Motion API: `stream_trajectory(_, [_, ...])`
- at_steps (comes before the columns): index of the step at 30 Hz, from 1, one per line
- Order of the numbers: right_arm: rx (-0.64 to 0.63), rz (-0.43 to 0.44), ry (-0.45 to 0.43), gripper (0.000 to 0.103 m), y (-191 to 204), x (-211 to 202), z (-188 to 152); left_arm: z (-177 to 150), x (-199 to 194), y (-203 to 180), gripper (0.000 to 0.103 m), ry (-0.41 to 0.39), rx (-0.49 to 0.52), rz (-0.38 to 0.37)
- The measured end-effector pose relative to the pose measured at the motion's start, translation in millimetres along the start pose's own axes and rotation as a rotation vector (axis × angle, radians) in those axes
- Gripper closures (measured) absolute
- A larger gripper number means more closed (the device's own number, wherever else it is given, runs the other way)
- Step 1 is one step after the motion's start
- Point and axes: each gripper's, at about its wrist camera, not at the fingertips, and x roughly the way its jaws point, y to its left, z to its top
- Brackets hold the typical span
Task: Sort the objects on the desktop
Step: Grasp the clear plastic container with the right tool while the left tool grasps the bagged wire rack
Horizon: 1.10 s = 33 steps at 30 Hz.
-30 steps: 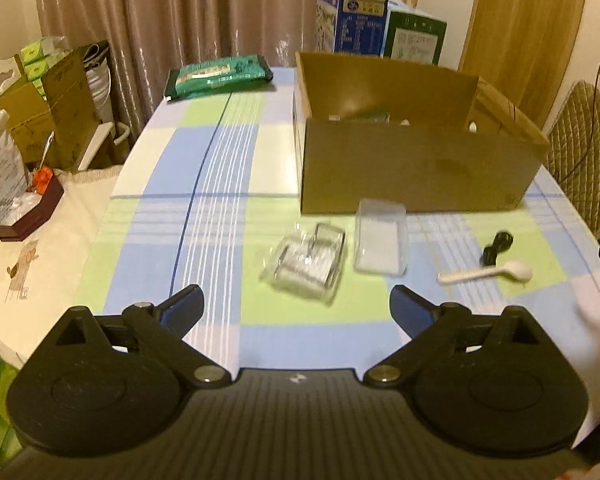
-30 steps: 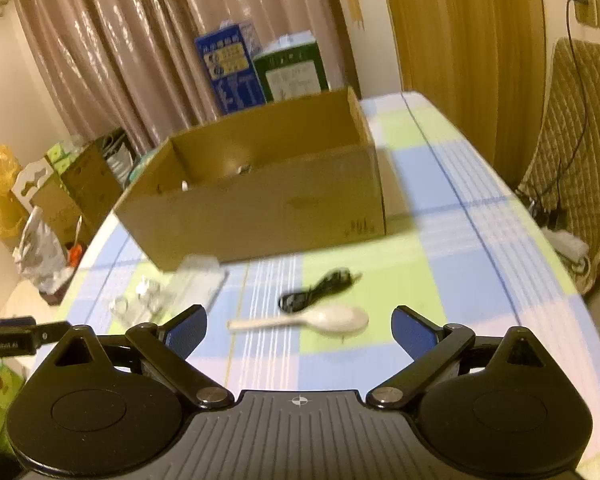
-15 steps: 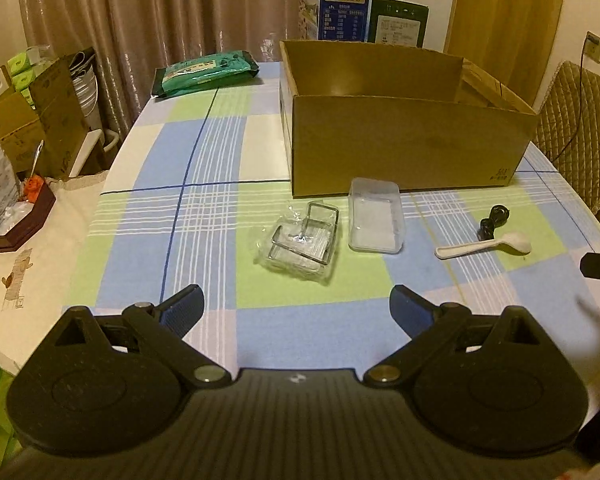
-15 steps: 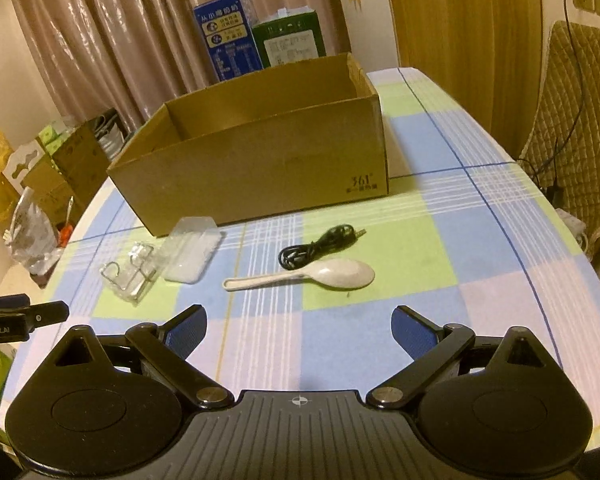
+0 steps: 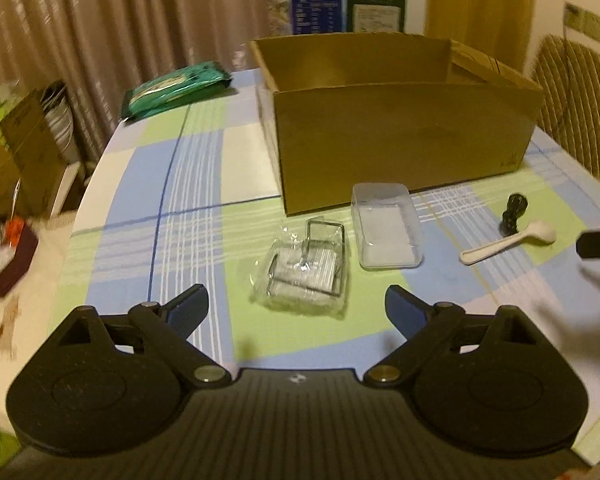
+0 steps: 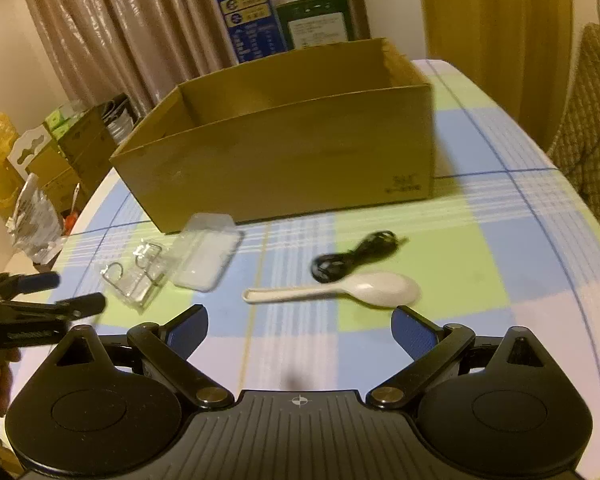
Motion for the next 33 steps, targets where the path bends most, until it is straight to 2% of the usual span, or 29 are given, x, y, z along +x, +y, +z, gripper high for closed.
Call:
stream_trajectory(2, [-0.008,0.006,0.003,0.007,6.3,8.7,3.9,1.7,9.5,1.7,0.014,-0.005,0.027,-0.013])
stream_trajectory(4, [-0.018,0.011,0.008,0.007,12.8,19.3,8.3,2.8,17.8,1.5,0.021,-0.014,0.064,-0.026])
stream_trajectory(6, [-0.028,0.014,0.01,0.007,19.7,29.8,12.6,3.3,24.9,0.3,0.024,-0.023,0.103,-0.045])
stream_trajectory(11, [-0.043,0.021,0.02,0.007,34.7,55.9,20.0,2.8,40.5,0.8,0.024,-0.033,0.159,-0.064])
stream_trajectory(14, [-0.058,0.027,0.029,0.007,44.2,70.0,24.0,2.8,47.8,5.7,0.027,-0.031,0.137,-0.075])
stream_trajectory(17, [-0.072,0.03,0.035,0.008,53.4,82.6,27.5,3.5,53.0,12.7,0.035,-0.022,0.095,-0.093])
stream_trajectory(22, [-0.088,0.04,0.044,0.009,71.5,103.1,31.7,4.7,54.2,20.7,0.043,-0.003,0.015,-0.125])
stream_trajectory(26, [-0.107,0.044,0.059,0.015,85.1,121.9,35.3,3.2,49.9,26.8,0.045,0.006,-0.055,-0.11])
stream_trajectory(33, [-0.126,0.007,0.104,0.022,97.5,152.7,39.6,-1.7,51.1,33.4,0.041,0.004,-0.08,-0.119])
